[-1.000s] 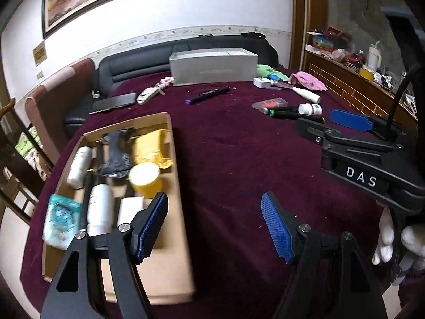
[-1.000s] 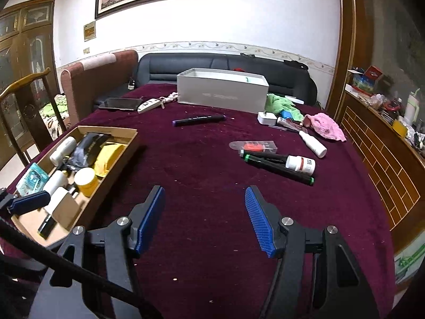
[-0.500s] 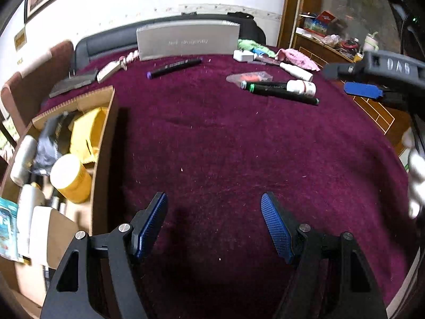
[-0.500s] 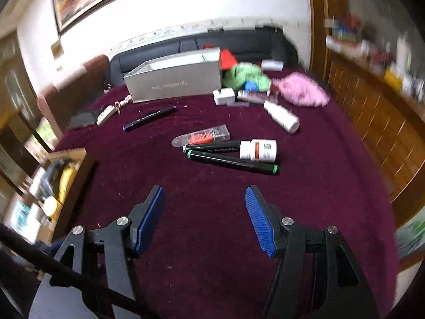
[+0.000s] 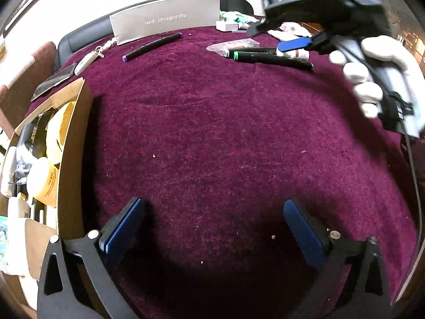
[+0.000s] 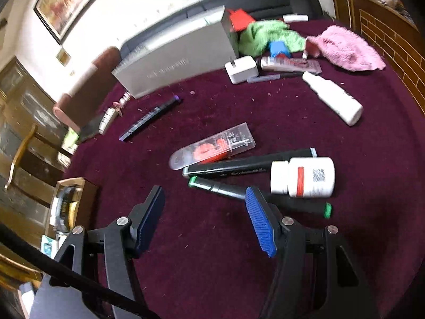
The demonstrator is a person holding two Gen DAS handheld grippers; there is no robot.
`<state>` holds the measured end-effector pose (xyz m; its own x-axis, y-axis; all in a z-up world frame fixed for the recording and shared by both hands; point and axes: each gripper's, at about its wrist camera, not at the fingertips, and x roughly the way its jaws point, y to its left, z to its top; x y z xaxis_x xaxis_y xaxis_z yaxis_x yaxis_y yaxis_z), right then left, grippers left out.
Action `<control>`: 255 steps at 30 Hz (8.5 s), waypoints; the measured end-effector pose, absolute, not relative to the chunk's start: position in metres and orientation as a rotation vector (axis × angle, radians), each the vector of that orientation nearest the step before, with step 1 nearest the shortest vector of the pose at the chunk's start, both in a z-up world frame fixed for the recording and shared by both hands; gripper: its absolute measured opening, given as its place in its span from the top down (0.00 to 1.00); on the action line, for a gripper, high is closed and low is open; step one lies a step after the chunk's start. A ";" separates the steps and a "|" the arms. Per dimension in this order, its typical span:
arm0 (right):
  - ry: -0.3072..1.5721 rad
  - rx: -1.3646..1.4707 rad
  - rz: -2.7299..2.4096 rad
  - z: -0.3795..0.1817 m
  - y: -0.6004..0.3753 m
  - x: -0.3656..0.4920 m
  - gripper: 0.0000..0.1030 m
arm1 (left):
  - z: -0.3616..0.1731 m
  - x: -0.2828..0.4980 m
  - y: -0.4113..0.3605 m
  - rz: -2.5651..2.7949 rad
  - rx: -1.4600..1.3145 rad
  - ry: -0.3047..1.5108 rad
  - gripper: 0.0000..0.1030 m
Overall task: Organize objects
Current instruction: 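Move both grippers to the black marker and white pill bottle on the table, then grasp the green-capped black marker with the left gripper while the right gripper grasps the white pill bottle, then carry the marker and pill bottle over to the tray, then open both grippers over the tray to drop marker and bottle, then withdraw both grippers from the tray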
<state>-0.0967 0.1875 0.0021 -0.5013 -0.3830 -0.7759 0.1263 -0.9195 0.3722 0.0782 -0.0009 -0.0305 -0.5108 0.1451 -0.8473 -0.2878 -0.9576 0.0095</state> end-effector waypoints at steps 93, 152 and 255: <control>-0.438 1.465 -2.856 -0.022 0.244 -0.083 0.42 | -0.022 0.054 0.006 2.577 -1.267 0.147 0.84; -0.699 1.101 -1.721 -0.004 0.015 0.029 0.40 | 0.074 0.181 -0.230 3.058 -0.983 -0.550 0.89; -0.616 1.258 -2.497 0.037 0.220 -0.091 0.23 | 0.037 0.116 -0.087 2.786 -1.138 -0.147 0.34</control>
<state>-0.0909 0.2203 0.0366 -0.5827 -0.4257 -0.6922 0.0550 -0.8705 0.4891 0.1160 -0.0872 0.0375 -0.7075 0.1556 -0.6893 -0.0820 -0.9870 -0.1385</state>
